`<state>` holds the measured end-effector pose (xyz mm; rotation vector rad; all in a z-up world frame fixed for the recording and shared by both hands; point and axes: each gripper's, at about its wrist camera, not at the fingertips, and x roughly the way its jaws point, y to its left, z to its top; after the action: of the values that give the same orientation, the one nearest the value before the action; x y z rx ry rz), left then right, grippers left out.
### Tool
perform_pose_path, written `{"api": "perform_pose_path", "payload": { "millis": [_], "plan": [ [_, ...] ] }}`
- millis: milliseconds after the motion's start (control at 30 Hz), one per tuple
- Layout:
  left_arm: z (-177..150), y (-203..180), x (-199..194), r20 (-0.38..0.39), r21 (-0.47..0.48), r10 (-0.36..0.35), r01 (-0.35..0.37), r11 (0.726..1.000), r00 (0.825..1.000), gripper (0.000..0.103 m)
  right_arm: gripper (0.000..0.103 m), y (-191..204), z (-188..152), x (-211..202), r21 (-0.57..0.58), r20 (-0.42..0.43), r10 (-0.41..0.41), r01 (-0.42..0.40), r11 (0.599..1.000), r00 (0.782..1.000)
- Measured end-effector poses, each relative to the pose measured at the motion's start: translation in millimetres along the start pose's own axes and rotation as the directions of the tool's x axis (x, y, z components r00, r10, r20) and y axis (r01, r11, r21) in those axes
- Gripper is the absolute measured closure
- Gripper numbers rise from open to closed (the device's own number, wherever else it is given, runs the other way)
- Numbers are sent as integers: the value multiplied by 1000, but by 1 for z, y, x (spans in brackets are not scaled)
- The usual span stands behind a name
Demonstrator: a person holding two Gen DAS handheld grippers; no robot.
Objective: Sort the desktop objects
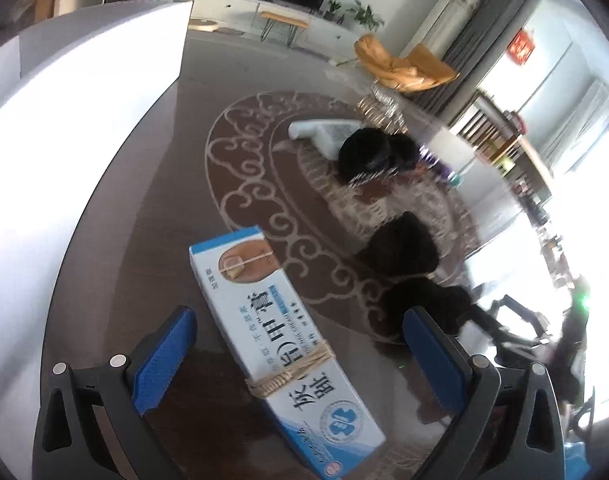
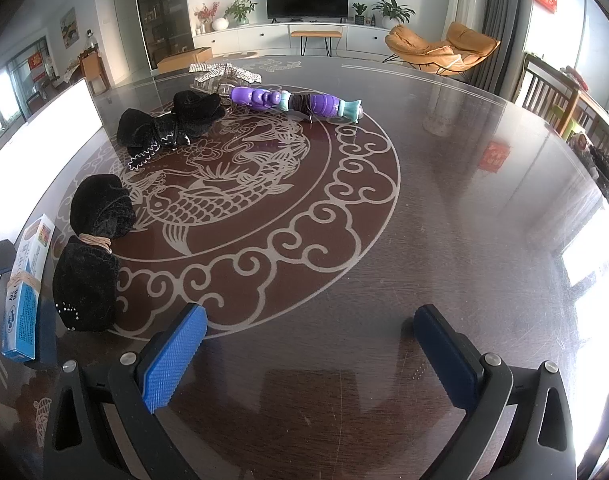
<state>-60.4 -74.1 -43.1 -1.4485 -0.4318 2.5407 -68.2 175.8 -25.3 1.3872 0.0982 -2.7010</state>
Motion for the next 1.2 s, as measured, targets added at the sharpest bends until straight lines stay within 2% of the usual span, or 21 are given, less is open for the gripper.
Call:
{"api": "perform_pose_path", "payload": {
  "millis": [100,200,233,267,300,333,433,533,600,700,767,800,833,900,1033,1133,1200],
  "plan": [
    [-9,-15,4,7,56,95,-95,994,995,0,0,0,0,0,1,1,1,-1,1000,1000],
    [-24,-31,8,41,144,201,-205,968,979,0,0,0,0,0,-2,-1,-3,3,1000,1000],
    [-27,-34,8,56,172,219,-225,959,974,5,0,2,1,1,-2,-1,-3,3,1000,1000],
    [-32,-36,6,100,217,230,-247,945,968,16,0,1,1,1,-3,-1,-3,3,1000,1000],
    [-33,-35,3,122,230,231,-254,939,965,40,0,1,1,1,-2,-1,-2,2,1000,1000],
    [-32,-31,0,127,230,217,-242,943,968,60,0,1,1,1,-1,0,0,0,1000,1000],
    [-26,-6,-12,90,158,119,-132,978,989,60,0,3,-2,-6,-2,-11,83,-83,997,997],
    [-34,12,-25,97,129,79,-91,987,992,60,15,23,5,-19,17,-29,204,-204,979,979],
    [-39,13,-28,103,125,73,-86,988,992,60,16,62,18,-25,-71,-41,243,-245,967,969],
    [-46,11,-32,98,126,55,-67,990,994,60,22,119,31,-18,-207,-99,242,-257,944,965],
    [-51,11,-38,102,125,43,-56,991,994,60,45,149,33,-7,-306,-132,193,-226,925,972],
    [-54,11,-41,107,128,39,-52,990,993,60,50,155,31,-1,-336,-151,166,-209,919,974],
    [-55,10,-44,113,130,33,-48,990,993,60,64,158,29,3,-349,-169,155,-206,914,973],
    [-56,6,-56,138,144,12,-32,989,990,60,70,156,28,-6,-348,-143,160,-201,916,977],
    [-57,-2,-98,213,147,-65,34,989,975,60,71,147,31,-42,-318,-75,196,-209,925,978],
    [-50,5,-137,274,111,-124,97,989,954,60,71,152,46,-72,-293,-23,251,-247,924,968],
    [-44,22,-167,320,80,-135,115,990,938,60,71,172,58,-91,-282,2,318,-305,910,948]
  ]
}}
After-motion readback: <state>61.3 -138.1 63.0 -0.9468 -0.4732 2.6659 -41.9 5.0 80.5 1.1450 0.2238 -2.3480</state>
